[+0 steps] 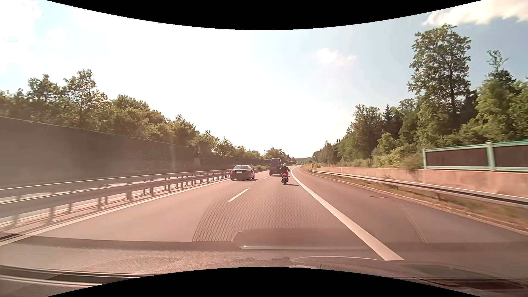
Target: Follow the waypoints while adhering to traffic rules and regulations
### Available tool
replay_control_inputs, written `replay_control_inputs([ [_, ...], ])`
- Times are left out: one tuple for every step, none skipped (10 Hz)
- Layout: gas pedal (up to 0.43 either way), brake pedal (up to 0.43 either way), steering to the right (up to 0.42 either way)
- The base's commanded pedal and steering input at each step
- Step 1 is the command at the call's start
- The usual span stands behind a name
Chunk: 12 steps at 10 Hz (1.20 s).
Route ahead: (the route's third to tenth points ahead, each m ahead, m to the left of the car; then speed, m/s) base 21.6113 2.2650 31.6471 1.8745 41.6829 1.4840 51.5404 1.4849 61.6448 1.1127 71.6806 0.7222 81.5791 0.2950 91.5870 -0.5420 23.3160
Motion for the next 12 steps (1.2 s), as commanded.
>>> replay_control_inputs([
  [0.24,0.012,0.004],
  [0.24,0.012,0.004],
  [0.24,0.012,0.003],
  [0.24,0.012,0.003],
  [0.24,0.012,0.003],
  [0.24,0.012,0.003],
  [0.248,0.012,0.003],
  [0.248,0.012,0.003],
  [0.248,0.012,0.003],
  [0.248,0.012,0.004],
  [0.248,0.012,0.005],
  [0.248,0.012,0.005],
])
